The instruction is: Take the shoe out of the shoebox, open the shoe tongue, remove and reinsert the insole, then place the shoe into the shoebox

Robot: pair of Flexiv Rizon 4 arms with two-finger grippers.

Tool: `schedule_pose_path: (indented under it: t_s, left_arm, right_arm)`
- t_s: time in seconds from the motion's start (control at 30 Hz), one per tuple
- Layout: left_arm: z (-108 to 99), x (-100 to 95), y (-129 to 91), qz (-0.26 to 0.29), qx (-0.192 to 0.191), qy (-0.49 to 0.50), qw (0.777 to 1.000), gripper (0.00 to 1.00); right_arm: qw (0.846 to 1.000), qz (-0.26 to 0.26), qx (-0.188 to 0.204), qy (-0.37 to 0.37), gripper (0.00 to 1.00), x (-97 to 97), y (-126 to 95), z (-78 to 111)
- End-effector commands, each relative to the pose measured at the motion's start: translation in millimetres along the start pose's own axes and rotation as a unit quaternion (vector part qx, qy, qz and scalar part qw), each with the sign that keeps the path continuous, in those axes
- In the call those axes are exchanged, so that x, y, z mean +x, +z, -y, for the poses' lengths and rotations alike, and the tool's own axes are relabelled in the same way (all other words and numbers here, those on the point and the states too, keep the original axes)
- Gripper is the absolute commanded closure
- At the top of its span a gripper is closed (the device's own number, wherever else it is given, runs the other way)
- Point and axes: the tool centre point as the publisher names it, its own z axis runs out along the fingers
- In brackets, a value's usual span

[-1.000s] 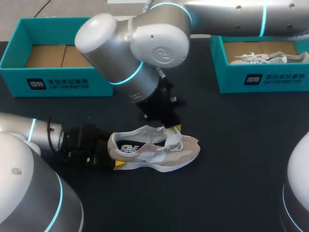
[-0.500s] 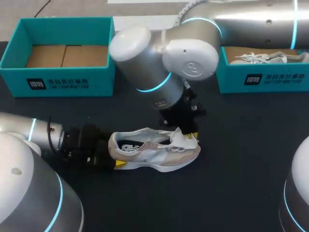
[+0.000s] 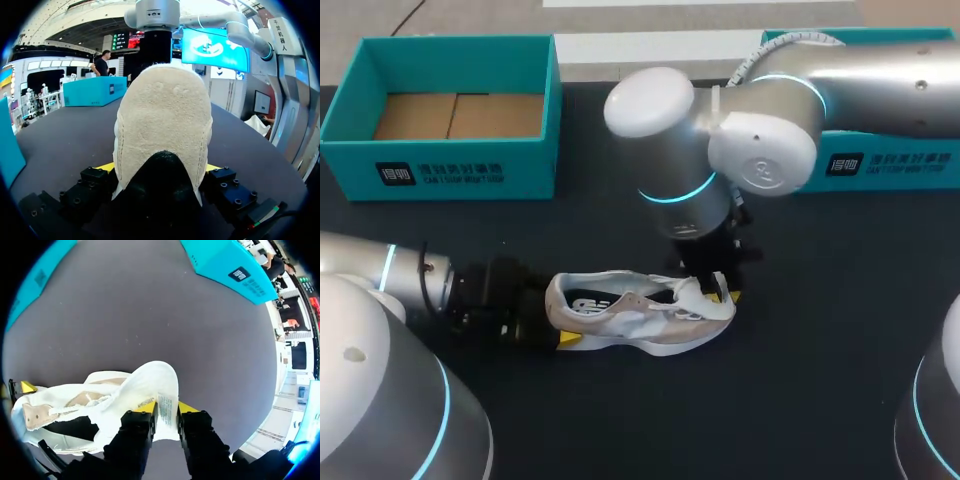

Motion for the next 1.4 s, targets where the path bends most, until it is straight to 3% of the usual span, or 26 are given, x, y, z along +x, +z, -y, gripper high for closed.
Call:
schedule_pose_path:
  t_s: [0.03, 0.07, 0.17, 0.53, 0.8, 1.0, 1.13, 1.2, 1.23, 1.27, 1.33, 1.4]
  left_arm:
    - [-2.4, 1.5, -1.3, 0.002, -0.001, 0.0, 1.0, 1.0]
    - [-2.4, 1.5, -1.3, 0.002, -0.001, 0.0, 1.0, 1.0]
    - [-2.4, 1.5, -1.3, 0.002, -0.001, 0.0, 1.0, 1.0]
    - [-2.4, 1.5, -1.3, 0.002, -0.001, 0.0, 1.0, 1.0]
    - [-2.4, 1.5, -1.3, 0.002, -0.001, 0.0, 1.0, 1.0]
    - [-2.4, 1.5, -1.3, 0.002, -0.001, 0.0, 1.0, 1.0]
    - [-2.4, 1.5, -1.3, 0.002, -0.001, 0.0, 1.0, 1.0]
    - [-2.4, 1.5, -1.3, 0.002, -0.001, 0.0, 1.0, 1.0]
    - [-2.4, 1.5, -1.3, 0.002, -0.001, 0.0, 1.0, 1.0]
    - [-2.4, 1.5, -1.3, 0.002, -0.001, 0.0, 1.0, 1.0]
    - [-2.4, 1.5, -1.3, 0.002, -0.001, 0.0, 1.0, 1.0]
    - [-2.4, 1.5, -1.3, 0.002, -0.001, 0.0, 1.0, 1.0]
  right_arm:
    - [1.0, -0.007, 0.005, 0.005, 0.33, -3.1, 2.0, 0.0]
    - [1.0, -0.003, 0.006, 0.007, 0.1, -3.8, -1.3, 0.5]
    - [1.0, 0.007, 0.002, 0.013, 0.0, -5.5, -12.1, 1.5]
    - [0.999, 0.044, -0.03, -0.01, 0.0, -5.5, -71.3, -4.0]
    - [0.994, 0.084, -0.061, -0.036, 0.0, -4.8, -128.9, -17.8]
    - [0.992, 0.046, -0.094, -0.074, 0.0, 5.3, -159.3, -28.2]
    - [0.978, 0.042, -0.135, -0.155, 0.0, 18.5, -180.1, -31.1]
    - [0.966, 0.054, -0.153, -0.202, 0.13, 23.6, -189.1, -30.7]
    - [0.954, 0.06, -0.164, -0.242, 0.37, 27.9, -195.3, -29.9]
    - [0.944, 0.059, -0.176, -0.275, 0.53, 31.3, -198.9, -29.1]
    - [0.914, 0.056, -0.19, -0.354, 0.67, 39.3, -204.8, -26.8]
    - [0.882, 0.061, -0.191, -0.427, 1.0, 47.0, -207.5, -24.3]
